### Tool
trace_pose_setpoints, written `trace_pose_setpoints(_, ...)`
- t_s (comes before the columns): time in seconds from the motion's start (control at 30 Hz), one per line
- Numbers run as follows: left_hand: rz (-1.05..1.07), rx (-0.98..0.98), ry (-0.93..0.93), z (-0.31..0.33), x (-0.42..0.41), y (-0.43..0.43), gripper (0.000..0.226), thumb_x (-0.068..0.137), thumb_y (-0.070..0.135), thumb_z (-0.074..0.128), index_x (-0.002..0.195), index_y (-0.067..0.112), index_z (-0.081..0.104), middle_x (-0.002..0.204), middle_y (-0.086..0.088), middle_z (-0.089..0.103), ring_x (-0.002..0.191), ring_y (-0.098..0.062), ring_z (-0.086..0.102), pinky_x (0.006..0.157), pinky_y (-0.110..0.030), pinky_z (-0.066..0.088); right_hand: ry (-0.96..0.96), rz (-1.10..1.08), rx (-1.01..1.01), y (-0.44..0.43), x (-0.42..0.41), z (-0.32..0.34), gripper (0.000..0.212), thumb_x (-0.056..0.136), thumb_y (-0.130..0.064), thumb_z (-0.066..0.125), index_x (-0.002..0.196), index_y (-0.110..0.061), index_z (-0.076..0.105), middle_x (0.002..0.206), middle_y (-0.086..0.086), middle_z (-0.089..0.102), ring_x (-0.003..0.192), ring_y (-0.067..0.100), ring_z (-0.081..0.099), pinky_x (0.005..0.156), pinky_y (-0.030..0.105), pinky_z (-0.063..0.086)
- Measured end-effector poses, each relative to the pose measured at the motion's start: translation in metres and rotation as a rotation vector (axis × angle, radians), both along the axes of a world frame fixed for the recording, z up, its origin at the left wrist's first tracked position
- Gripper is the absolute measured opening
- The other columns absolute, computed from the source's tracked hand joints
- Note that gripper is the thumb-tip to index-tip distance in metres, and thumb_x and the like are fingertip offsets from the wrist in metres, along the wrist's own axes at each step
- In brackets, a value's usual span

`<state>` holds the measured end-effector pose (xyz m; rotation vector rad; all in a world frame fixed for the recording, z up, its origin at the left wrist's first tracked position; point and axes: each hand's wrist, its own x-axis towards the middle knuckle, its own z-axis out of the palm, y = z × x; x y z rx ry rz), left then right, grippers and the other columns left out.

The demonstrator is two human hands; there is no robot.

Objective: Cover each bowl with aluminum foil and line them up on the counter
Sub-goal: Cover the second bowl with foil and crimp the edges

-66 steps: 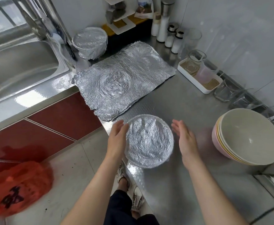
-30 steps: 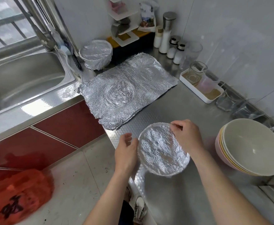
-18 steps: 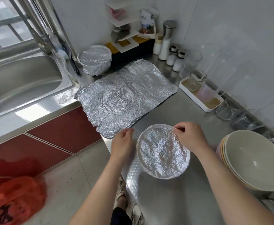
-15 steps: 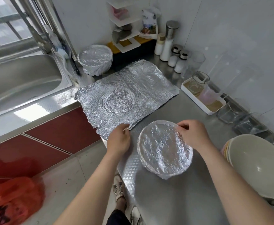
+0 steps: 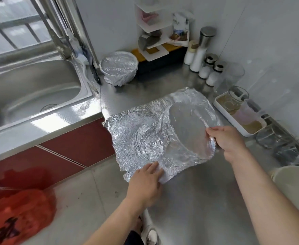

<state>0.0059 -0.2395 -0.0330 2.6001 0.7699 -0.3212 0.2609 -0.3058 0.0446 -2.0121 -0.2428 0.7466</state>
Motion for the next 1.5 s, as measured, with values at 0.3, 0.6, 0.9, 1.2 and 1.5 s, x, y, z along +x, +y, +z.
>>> trace_pose_setpoints(0.3,0.997,-0.901,-0.668,0.069,0.031,0.043,0.028,0.101,0.022,0.046,0.125,0.019,0.059,0.110,0.002,0.064,0.099,-0.020,0.063,0.086,-0.040,0.057,0.064,-0.185,0.026,0.041,0.000,0.006,0.016,0.079,0.001,0.063,0.064,-0.004,0.066,0.071,0.011,0.052,0.066,0.021,0.046,0.061,0.028,0.037)
trace_pose_setpoints(0.6,1.045,-0.894,-0.806,0.095,0.105,0.130,0.052,0.096,0.047,0.051,0.138,0.020,0.040,0.125,-0.001,0.051,0.107,-0.016,0.054,0.097,-0.045,0.050,-0.050,-0.282,0.036,0.134,0.038,-0.003,0.020,0.062,-0.007,0.060,0.043,-0.011,0.059,0.059,0.007,0.053,0.063,0.020,0.051,0.061,0.037,0.046)
trace_pose_setpoints(0.9,1.011,-1.029,-0.823,0.077,0.175,0.227,0.051,0.097,0.035,0.055,0.142,0.017,0.040,0.126,0.001,0.053,0.107,-0.015,0.056,0.092,-0.037,0.052,-0.278,-0.250,-0.050,0.237,0.091,-0.007,0.025,0.082,-0.011,0.058,0.057,-0.013,0.059,0.054,0.001,0.051,0.053,0.018,0.047,0.054,0.025,0.036)
trace_pose_setpoints(1.2,1.166,-0.928,-0.794,0.045,0.190,0.277,0.020,0.094,0.033,0.048,0.092,0.017,0.060,0.091,-0.009,0.062,0.095,-0.027,0.056,0.079,-0.040,0.046,-0.254,-0.254,-0.058,0.266,0.112,-0.044,0.013,0.077,-0.004,0.060,0.067,0.002,0.065,0.067,0.010,0.060,0.065,0.016,0.046,0.056,0.029,0.038)
trace_pose_setpoints(1.5,1.203,-1.280,-0.777,0.032,0.197,0.266,0.053,0.097,0.055,0.042,0.130,0.016,0.056,0.121,-0.007,0.066,0.113,-0.024,0.061,0.097,-0.043,0.048,-0.206,-0.113,-0.048,0.258,0.123,-0.047,0.009,0.081,-0.002,0.063,0.081,0.000,0.071,0.063,0.004,0.057,0.066,0.019,0.053,0.063,0.031,0.044)
